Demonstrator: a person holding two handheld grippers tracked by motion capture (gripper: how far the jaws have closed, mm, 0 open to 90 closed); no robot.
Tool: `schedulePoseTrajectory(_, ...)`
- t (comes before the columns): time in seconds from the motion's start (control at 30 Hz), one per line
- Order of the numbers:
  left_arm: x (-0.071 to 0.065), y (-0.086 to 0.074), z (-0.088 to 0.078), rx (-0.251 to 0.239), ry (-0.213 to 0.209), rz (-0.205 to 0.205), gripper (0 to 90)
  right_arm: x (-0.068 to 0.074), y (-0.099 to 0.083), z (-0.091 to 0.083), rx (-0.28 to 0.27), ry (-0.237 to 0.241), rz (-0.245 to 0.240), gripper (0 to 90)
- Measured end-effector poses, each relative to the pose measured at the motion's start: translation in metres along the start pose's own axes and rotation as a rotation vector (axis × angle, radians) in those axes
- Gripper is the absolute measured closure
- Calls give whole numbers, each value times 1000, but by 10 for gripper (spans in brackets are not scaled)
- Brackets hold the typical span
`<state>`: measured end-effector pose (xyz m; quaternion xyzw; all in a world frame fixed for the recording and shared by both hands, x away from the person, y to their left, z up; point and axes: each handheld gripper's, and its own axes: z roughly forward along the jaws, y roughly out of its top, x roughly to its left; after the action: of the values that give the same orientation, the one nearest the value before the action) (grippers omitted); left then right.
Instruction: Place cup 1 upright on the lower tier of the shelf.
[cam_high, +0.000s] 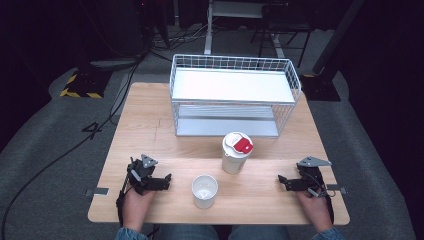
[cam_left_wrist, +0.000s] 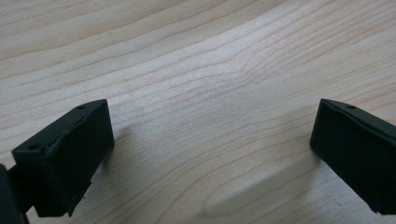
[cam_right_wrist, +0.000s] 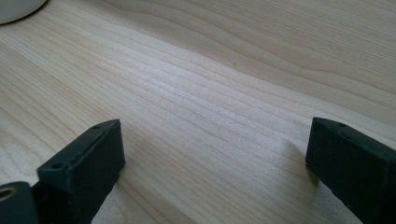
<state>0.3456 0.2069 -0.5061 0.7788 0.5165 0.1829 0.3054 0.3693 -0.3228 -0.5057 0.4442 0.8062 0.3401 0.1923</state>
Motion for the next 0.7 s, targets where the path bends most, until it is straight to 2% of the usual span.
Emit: schedulePoseTrajectory(0.7, 0, -1, -1, 0, -5, 0, 6, 0, 0, 0, 0, -4, 1, 49)
